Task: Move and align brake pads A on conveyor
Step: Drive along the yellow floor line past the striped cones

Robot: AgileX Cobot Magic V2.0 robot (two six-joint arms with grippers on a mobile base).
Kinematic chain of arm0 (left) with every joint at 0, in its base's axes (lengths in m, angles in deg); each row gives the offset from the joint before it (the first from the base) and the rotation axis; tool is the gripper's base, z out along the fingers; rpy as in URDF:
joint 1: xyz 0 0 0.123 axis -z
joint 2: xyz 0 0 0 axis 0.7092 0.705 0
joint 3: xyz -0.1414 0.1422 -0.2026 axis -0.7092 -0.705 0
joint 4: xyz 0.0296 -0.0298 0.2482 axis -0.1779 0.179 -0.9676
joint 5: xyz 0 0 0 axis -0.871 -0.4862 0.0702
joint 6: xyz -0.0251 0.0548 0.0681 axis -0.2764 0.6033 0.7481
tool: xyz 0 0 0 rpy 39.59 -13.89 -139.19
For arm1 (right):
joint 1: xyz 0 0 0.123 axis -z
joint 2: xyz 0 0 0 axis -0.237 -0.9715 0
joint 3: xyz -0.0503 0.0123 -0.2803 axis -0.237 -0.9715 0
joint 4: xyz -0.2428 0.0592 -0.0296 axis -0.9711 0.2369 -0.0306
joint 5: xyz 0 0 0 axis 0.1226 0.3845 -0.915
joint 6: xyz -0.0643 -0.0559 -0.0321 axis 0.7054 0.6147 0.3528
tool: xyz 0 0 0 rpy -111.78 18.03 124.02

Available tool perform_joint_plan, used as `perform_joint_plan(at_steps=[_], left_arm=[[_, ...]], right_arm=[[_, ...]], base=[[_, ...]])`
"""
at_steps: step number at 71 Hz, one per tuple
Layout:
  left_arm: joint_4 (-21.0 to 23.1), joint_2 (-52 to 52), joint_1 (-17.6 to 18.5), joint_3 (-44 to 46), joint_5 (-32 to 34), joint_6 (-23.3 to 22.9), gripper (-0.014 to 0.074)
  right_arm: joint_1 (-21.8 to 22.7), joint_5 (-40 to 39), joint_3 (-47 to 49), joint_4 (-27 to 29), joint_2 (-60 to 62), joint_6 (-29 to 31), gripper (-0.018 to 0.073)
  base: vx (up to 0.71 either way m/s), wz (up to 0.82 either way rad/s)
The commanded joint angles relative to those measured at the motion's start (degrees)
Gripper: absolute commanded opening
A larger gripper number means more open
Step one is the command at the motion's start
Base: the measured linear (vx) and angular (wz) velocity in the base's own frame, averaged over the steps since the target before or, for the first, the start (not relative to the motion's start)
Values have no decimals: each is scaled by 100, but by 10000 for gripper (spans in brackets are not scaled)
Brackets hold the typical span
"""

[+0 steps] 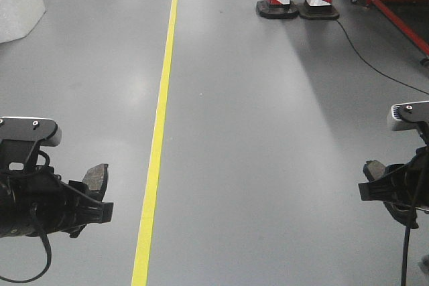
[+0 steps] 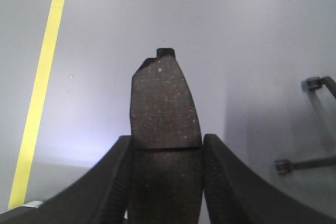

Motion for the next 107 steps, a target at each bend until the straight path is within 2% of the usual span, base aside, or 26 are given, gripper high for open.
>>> perform_joint_plan(at_steps=[1, 107], left_arm=[[-21, -140, 23, 142, 386, -38, 118], [-21, -140, 23, 142, 386, -38, 118]], right_arm=[[-4, -309, 178, -59, 135, 41, 72], [-4, -205, 178, -59, 135, 41, 72]], base=[[51, 1], [59, 2]])
